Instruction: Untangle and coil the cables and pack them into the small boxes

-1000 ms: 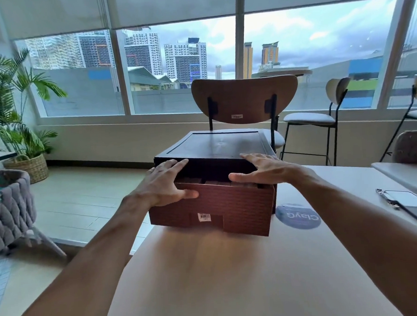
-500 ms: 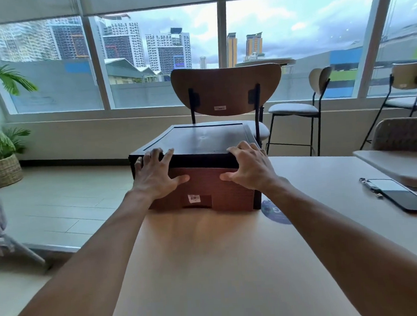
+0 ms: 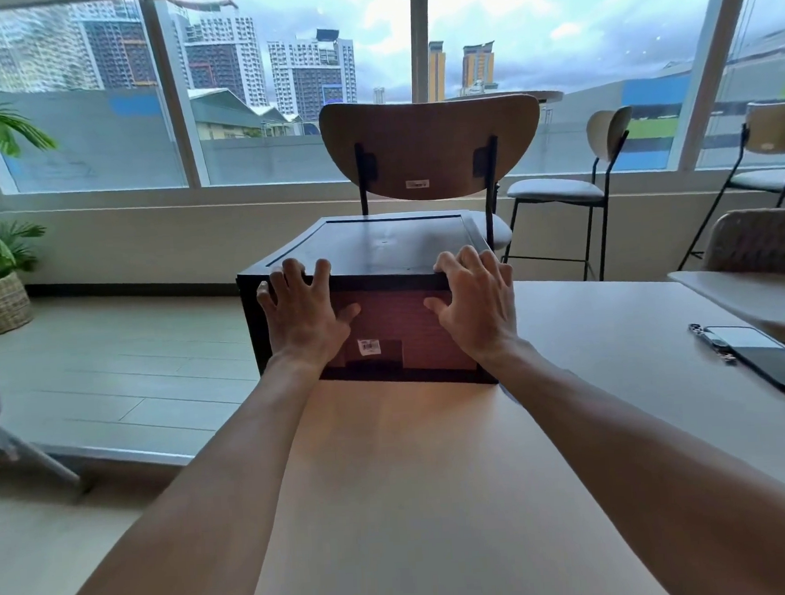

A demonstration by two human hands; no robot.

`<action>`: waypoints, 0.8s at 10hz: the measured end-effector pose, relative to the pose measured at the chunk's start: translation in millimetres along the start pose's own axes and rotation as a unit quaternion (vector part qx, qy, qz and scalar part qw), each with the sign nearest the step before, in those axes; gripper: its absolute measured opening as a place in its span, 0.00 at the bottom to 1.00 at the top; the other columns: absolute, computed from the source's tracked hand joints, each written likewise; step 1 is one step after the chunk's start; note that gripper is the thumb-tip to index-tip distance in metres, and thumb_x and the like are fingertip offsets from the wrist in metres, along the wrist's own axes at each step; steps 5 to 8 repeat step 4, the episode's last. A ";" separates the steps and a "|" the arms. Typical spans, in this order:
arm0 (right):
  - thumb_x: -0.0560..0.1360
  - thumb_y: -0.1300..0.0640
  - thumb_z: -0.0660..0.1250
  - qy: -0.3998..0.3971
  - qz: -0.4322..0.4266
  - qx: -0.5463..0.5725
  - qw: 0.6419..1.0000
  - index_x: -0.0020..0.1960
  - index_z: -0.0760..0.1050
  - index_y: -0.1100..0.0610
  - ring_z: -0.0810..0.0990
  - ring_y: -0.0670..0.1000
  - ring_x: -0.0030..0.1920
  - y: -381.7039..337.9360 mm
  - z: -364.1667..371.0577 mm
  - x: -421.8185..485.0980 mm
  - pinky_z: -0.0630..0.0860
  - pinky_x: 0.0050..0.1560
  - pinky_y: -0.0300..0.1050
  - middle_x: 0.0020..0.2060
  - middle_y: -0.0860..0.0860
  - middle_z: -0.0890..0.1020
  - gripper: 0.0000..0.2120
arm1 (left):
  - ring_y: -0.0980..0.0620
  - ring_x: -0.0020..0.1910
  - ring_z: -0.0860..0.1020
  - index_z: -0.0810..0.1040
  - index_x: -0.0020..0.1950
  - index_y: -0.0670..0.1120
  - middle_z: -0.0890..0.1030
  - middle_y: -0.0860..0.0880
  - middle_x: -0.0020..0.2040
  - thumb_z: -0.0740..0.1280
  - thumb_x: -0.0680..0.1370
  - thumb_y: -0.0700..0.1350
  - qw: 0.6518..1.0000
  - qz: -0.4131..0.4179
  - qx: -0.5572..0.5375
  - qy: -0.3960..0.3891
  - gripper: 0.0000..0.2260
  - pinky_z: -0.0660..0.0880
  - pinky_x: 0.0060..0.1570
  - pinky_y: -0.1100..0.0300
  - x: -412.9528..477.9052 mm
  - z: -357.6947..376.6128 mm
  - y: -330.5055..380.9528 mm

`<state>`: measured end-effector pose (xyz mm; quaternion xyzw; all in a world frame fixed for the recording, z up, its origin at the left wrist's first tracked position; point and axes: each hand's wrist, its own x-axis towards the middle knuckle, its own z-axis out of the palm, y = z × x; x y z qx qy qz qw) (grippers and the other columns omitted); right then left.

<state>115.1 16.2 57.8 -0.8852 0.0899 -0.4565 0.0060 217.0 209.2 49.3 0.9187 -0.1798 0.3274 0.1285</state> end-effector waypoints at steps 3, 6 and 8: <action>0.72 0.48 0.74 -0.114 -0.024 0.034 0.993 0.70 0.70 0.55 0.71 0.56 0.63 6.1 -16.7 -9.4 0.66 0.68 0.50 0.60 0.52 0.74 0.30 | 0.38 0.74 0.54 0.58 0.73 0.49 0.57 0.41 0.70 0.68 0.75 0.61 0.995 0.009 -0.027 -0.098 0.33 0.62 0.68 0.37 -4.5 -12.5 -4.4; 0.74 0.46 0.72 -0.203 -0.049 0.062 0.976 0.78 0.58 0.56 0.59 0.55 0.77 13.4 -37.9 -16.2 0.57 0.76 0.49 0.76 0.53 0.64 0.39 | 0.38 0.78 0.44 0.49 0.79 0.52 0.50 0.43 0.77 0.68 0.76 0.61 0.986 0.016 -0.032 -0.161 0.40 0.59 0.71 0.35 -12.1 -27.2 -3.6; 0.74 0.46 0.72 -0.203 -0.049 0.062 0.976 0.78 0.58 0.56 0.59 0.55 0.77 13.4 -37.9 -16.2 0.57 0.76 0.49 0.76 0.53 0.64 0.39 | 0.38 0.78 0.44 0.49 0.79 0.52 0.50 0.43 0.77 0.68 0.76 0.61 0.986 0.016 -0.032 -0.161 0.40 0.59 0.71 0.35 -12.1 -27.2 -3.6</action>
